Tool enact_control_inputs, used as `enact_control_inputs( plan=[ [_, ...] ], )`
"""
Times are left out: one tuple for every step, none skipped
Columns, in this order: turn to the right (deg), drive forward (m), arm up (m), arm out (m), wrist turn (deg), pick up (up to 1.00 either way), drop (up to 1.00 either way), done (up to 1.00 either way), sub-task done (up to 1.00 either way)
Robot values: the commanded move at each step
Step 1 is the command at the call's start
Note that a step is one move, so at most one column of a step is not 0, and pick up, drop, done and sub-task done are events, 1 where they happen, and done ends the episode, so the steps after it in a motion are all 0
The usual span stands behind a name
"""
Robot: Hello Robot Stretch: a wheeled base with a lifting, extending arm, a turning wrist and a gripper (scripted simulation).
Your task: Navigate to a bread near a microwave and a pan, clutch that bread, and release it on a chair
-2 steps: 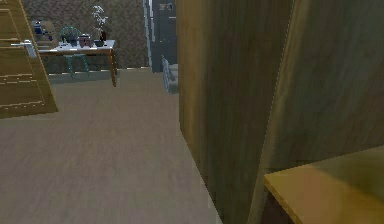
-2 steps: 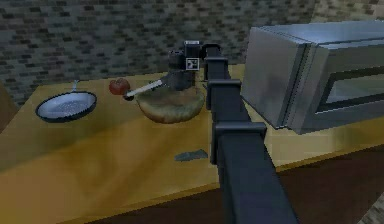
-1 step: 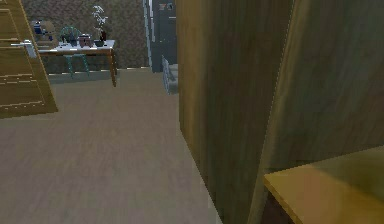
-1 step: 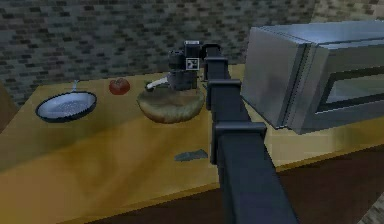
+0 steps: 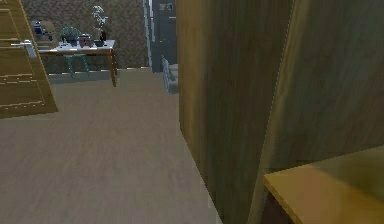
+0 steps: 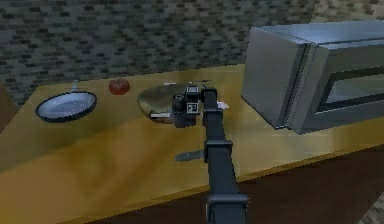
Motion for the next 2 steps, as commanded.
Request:
enact_control_inputs(
  plan=[
    [0.0,0.0,0.0,0.0,0.0,1.0,0.0,0.0,0.0],
    [0.0,0.0,0.1,0.0,0.0,0.0,0.0,0.0,0.0]
  ],
)
